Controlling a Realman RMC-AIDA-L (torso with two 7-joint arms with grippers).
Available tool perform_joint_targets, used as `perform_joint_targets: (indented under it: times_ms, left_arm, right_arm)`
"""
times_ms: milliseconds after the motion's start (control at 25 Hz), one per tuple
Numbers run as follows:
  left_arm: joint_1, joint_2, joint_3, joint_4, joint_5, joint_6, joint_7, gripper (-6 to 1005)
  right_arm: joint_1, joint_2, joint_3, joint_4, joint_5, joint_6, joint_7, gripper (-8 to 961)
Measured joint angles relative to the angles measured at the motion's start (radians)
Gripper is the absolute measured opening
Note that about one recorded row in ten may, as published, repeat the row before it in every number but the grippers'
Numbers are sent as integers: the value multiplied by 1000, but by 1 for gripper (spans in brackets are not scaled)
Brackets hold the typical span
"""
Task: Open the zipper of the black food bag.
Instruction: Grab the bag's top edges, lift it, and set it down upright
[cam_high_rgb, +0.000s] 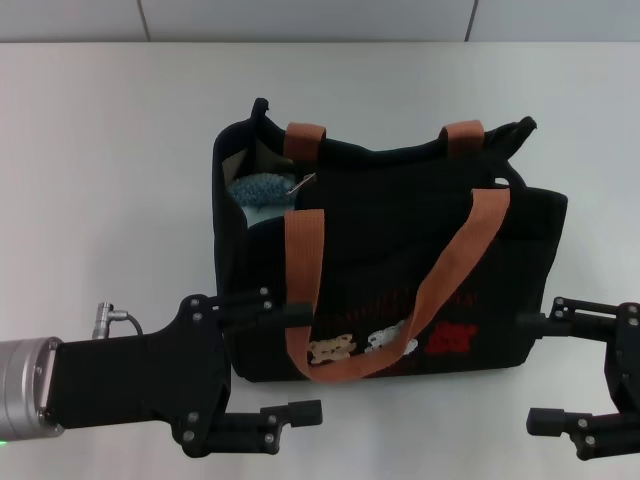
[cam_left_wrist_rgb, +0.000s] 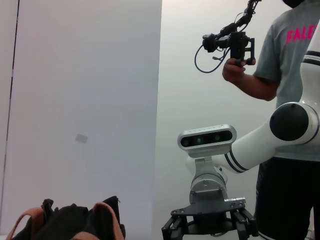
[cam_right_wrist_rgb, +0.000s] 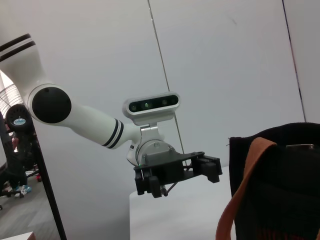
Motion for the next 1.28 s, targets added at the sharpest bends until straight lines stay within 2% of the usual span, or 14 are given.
perform_joint_targets:
  times_ms: [440,480,560,640,720,800,880,920,1080,1120,1160,1280]
  left_arm:
    - [22,5,-20,1,0,33,10,756]
    - [31,7,-43,2,0,44,13,755]
    - [83,12,-159,5,0,62,21,753]
    - [94,12,-185,6,0,63,23,752]
    - [131,3,-301,-16,2,28,55,750]
    - [125,0,-303,-43,7,7,85,749]
    - [105,-3,-286,-108,12,-18,149,747]
    - [70,-3,-261,-190,14,-39,220,746]
    - [33,-5,-250,-282,10,-70,299,743]
    - [18,-6,-257,-329,4,-90,342,742]
    - [18,-6,-257,-329,4,-90,342,741]
    - [1,-7,-315,-406,-11,-111,410,739]
  right_arm:
    - [4,1,2,0,0,2,0,828]
    - [3,0,2,0,0,2,-1,828]
    - [1,0,3,0,0,3,-4,827]
    - [-2,0,4,0,0,6,-6,825]
    - [-2,1,1,1,0,20,-6,824]
    - [-1,1,-1,2,0,28,-6,823]
    - [1,3,-4,3,0,37,-6,822]
    - [4,4,-4,3,0,41,-5,821]
    - [5,6,-4,3,0,42,-3,819]
    - [4,8,-3,3,0,42,-3,818]
    - [4,10,-2,4,0,42,-3,818]
    - [3,12,-1,4,0,43,-3,816]
